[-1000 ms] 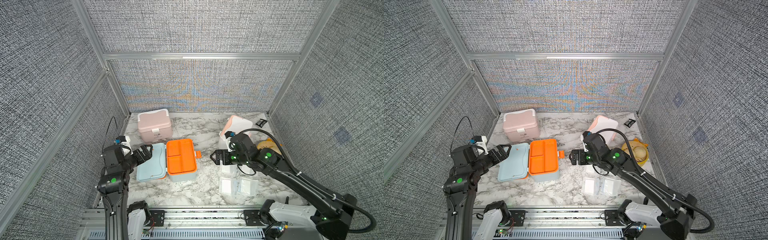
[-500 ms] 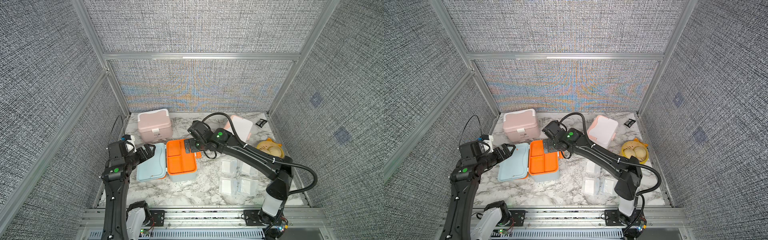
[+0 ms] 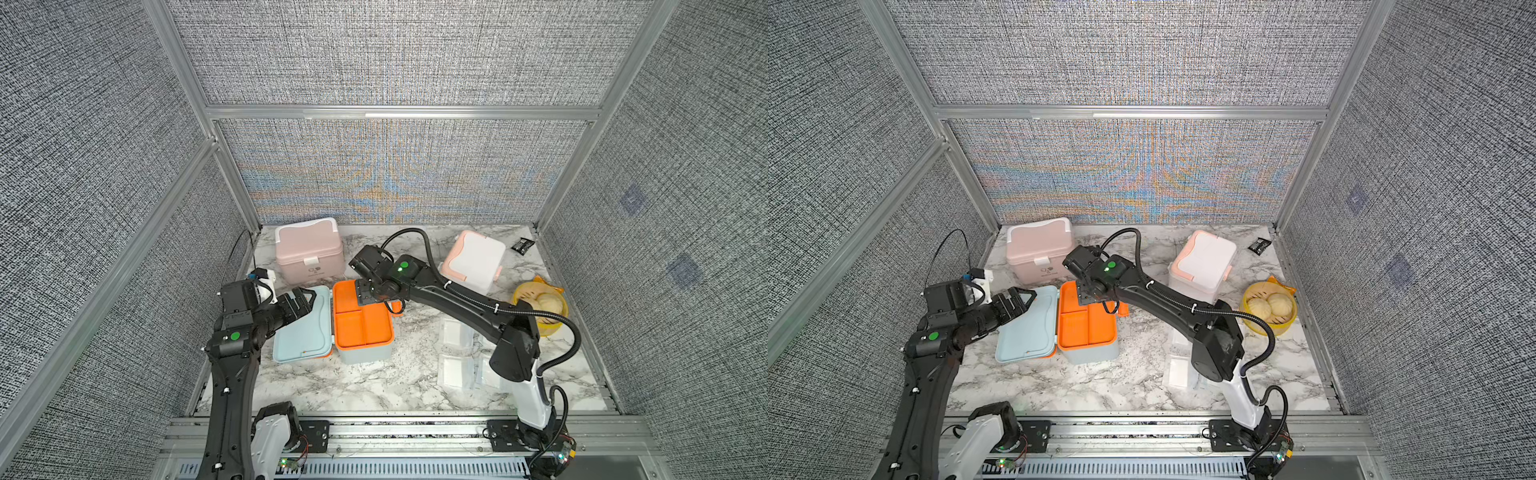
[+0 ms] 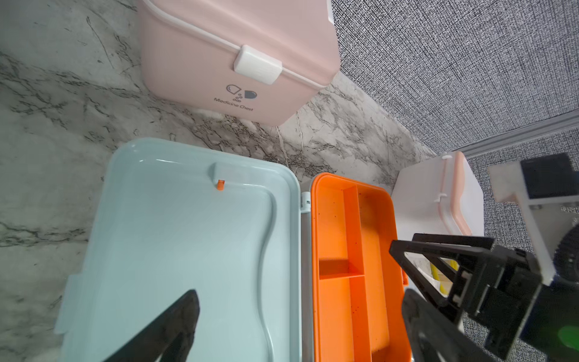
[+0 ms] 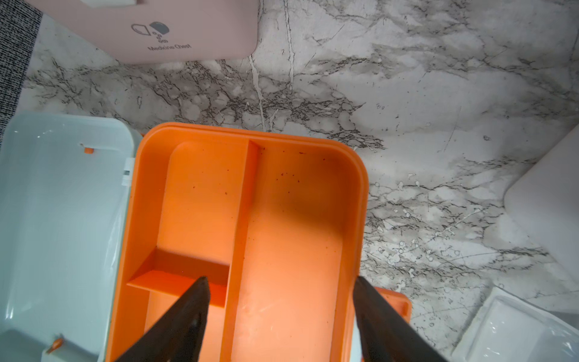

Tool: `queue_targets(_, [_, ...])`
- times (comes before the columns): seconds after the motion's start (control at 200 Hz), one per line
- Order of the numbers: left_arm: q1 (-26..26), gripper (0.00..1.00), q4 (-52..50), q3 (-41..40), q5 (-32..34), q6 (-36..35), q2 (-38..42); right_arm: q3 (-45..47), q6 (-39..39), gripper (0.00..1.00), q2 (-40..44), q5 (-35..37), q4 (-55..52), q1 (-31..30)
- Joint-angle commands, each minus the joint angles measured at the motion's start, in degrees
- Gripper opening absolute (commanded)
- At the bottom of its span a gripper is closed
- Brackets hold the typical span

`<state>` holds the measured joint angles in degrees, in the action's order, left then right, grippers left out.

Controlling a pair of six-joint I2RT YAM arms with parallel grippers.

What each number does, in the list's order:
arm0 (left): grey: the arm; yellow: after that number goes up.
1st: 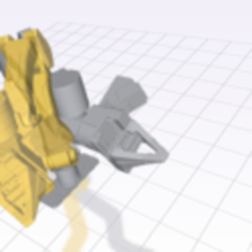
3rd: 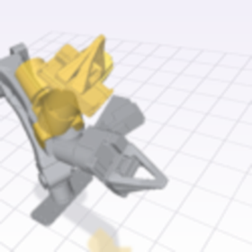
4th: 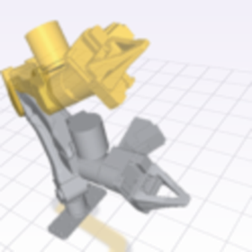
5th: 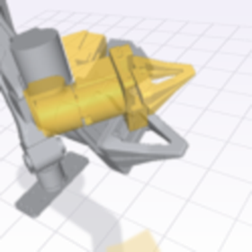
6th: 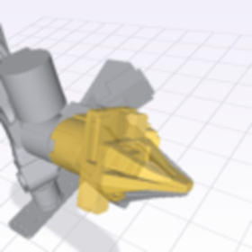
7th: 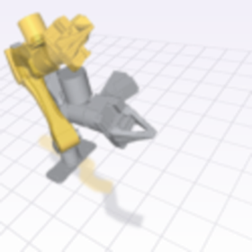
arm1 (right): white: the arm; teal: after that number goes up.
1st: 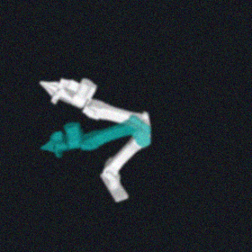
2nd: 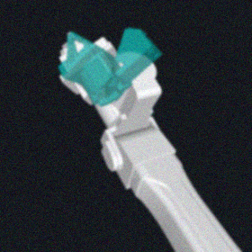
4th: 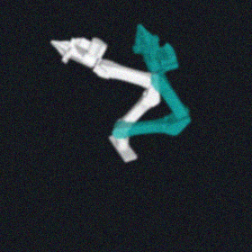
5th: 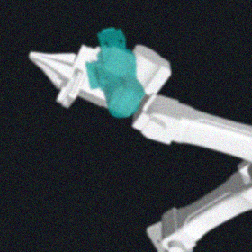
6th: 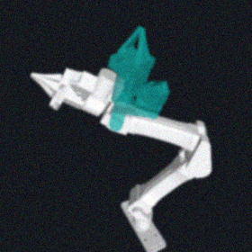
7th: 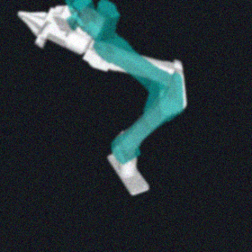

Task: Open first aid kits and take out gauze
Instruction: Pick up the compartment layer from the first aid kit.

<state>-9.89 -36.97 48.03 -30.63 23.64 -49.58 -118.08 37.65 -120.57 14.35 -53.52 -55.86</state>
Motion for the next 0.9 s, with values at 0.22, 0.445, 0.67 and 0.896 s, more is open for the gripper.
queue_targets(0.22, [0.5,1.0,0.9,0.0,-1.4,-0.2,-1.0,-7.1,3.4,0.58,-7.3,0.4,-5.6,-1.1])
queue_targets(0.445, [0.7,1.0,0.9,-0.1,-1.4,-0.4,-1.0,-14.4,6.7,0.41,-13.3,0.7,-11.9,-1.7])
queue_targets(0.67, [0.9,1.0,0.9,-0.1,-1.6,-0.4,-0.9,-15.5,12.5,0.23,-15.2,0.2,-14.9,-2.4])
queue_targets(0.896, [1.3,1.0,0.8,0.0,-1.5,-0.5,-0.9,-15.4,17.8,0.04,-16.3,-1.0,-15.5,-2.8])
